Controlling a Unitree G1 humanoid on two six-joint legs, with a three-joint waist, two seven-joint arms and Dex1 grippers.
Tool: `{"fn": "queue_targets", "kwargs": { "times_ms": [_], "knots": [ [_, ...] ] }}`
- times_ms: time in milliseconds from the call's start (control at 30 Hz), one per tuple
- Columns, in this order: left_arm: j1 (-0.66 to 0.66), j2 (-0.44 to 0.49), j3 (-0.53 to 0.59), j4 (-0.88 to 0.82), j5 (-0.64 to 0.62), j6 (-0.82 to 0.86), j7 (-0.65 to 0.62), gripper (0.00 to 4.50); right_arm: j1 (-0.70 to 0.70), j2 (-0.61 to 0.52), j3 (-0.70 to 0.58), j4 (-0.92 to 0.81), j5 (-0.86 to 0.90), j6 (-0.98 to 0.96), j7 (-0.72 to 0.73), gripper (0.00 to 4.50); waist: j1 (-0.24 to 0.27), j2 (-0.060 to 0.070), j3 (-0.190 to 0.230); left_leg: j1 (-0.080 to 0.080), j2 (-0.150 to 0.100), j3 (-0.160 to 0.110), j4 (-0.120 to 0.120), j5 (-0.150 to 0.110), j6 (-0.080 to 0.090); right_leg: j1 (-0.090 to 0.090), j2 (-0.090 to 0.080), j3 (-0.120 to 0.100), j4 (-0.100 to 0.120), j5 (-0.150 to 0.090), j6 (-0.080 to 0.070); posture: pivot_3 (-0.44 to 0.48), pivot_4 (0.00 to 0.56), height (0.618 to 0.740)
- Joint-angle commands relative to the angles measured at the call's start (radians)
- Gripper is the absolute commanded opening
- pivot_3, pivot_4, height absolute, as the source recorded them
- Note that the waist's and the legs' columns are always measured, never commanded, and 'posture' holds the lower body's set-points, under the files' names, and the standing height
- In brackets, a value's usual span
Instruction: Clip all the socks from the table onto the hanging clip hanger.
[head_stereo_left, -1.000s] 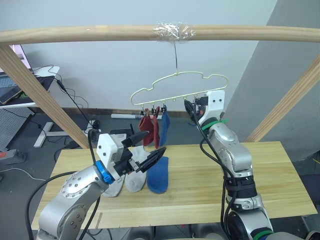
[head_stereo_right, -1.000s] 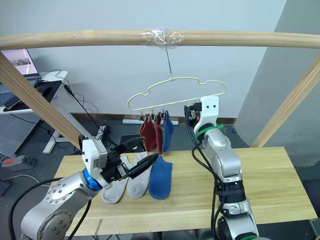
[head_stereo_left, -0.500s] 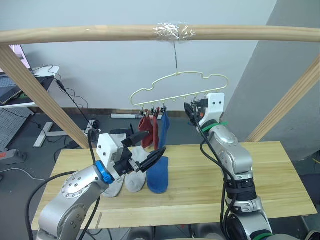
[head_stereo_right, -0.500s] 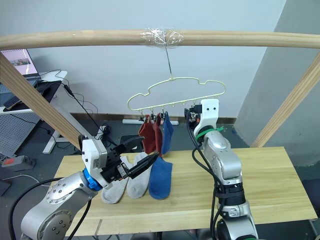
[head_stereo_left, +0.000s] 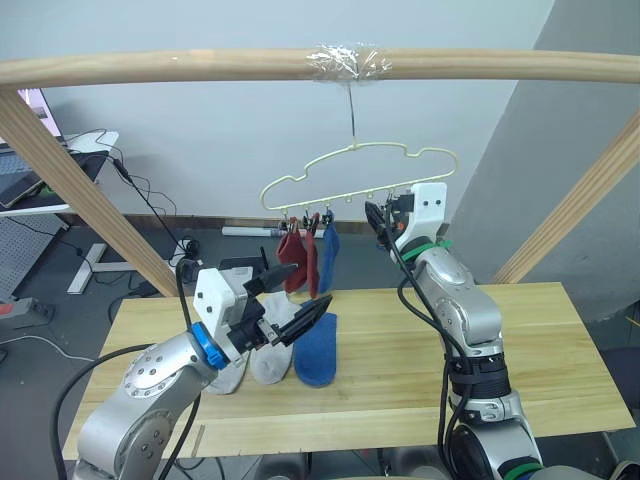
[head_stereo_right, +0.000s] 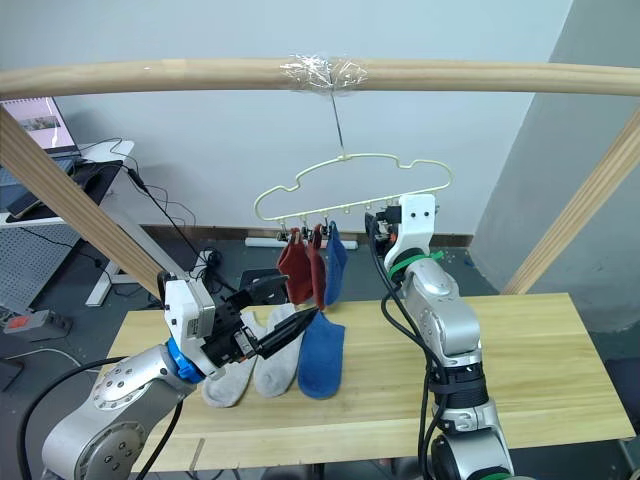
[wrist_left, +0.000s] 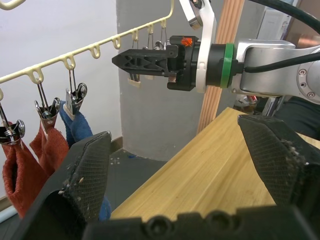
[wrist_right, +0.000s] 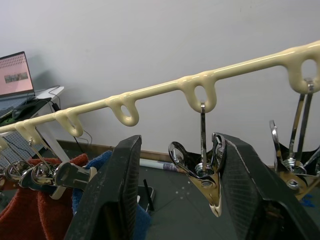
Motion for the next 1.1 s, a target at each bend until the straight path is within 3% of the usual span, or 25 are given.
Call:
{"fn": "queue_targets", "kwargs": {
  "times_ms": [33,133,233,333,467,633,800,933,1100],
  "knots": [
    [-0.003,0.0,0.004,-0.037,-0.004,-0.011,0.002,4.5,-0.023,0.004,-0.008,-0.015,0.012,-0.023,0.001,2.34,0.0,0.0,0.001,0.0,0.0,0.0,0.0,0.0,0.0,0.0,0.0,0.0,0.0,0.0,0.0,0.031,0.154,0.74],
    [-0.003,0.0,0.005,-0.036,-0.003,-0.01,0.002,4.5,-0.024,0.006,-0.01,-0.013,0.013,-0.025,0.001,2.34,0.0,0.0,0.001,0.0,0.0,0.0,0.0,0.0,0.0,0.0,0.0,0.0,0.0,0.0,0.0,0.031,0.154,0.74],
    [-0.004,-0.001,0.003,-0.038,-0.003,-0.009,0.004,4.5,-0.025,0.007,-0.015,-0.007,0.015,-0.032,-0.002,1.74,0.0,0.0,0.002,0.0,0.0,0.0,0.0,0.0,0.0,0.0,0.0,0.0,0.0,0.0,0.0,0.031,0.154,0.74],
    [-0.006,-0.002,0.002,-0.038,-0.004,-0.008,0.006,4.5,-0.027,0.007,-0.019,-0.002,0.015,-0.035,-0.004,0.79,0.0,0.0,0.003,0.0,0.0,0.0,0.0,0.0,0.0,0.0,0.0,0.0,-0.001,0.0,0.0,0.029,0.155,0.74],
    [-0.006,-0.002,-0.001,-0.04,-0.005,-0.005,0.008,4.5,-0.027,0.006,-0.022,-0.002,0.015,-0.033,-0.002,0.02,0.0,0.001,0.003,0.0,0.0,0.0,0.0,0.0,0.0,0.0,0.0,0.0,-0.001,0.0,0.0,0.028,0.157,0.74],
    [0.004,0.013,-0.032,-0.04,0.035,0.002,0.014,4.5,-0.023,-0.013,-0.025,-0.002,0.019,-0.023,0.015,0.02,0.0,0.001,0.004,0.0,0.0,0.0,0.0,0.0,0.0,0.0,0.0,0.0,-0.001,0.0,0.0,0.026,0.158,0.74],
    [-0.023,0.045,-0.15,0.045,0.223,0.015,0.063,4.5,-0.031,-0.095,-0.007,0.017,0.008,-0.021,0.084,0.02,0.0,0.002,0.005,0.0,0.0,0.0,-0.001,0.0,0.0,0.0,0.0,0.0,-0.002,0.0,0.0,0.024,0.16,0.74],
    [-0.1,0.033,-0.287,0.185,0.407,-0.012,0.095,4.5,-0.042,-0.145,-0.004,0.032,0.012,-0.013,0.125,0.02,0.0,0.002,0.009,0.0,-0.001,0.0,-0.001,0.0,0.0,0.0,0.0,-0.001,-0.002,0.0,0.0,0.0,0.169,0.74],
    [-0.199,-0.045,-0.352,0.419,0.538,-0.032,0.15,4.5,-0.035,-0.168,-0.001,0.02,0.018,0.004,0.144,0.02,-0.002,0.002,0.014,0.0,0.0,0.0,-0.001,0.0,0.0,0.0,0.0,-0.001,-0.002,0.0,0.0,-0.016,0.183,0.74]
  ]
}}
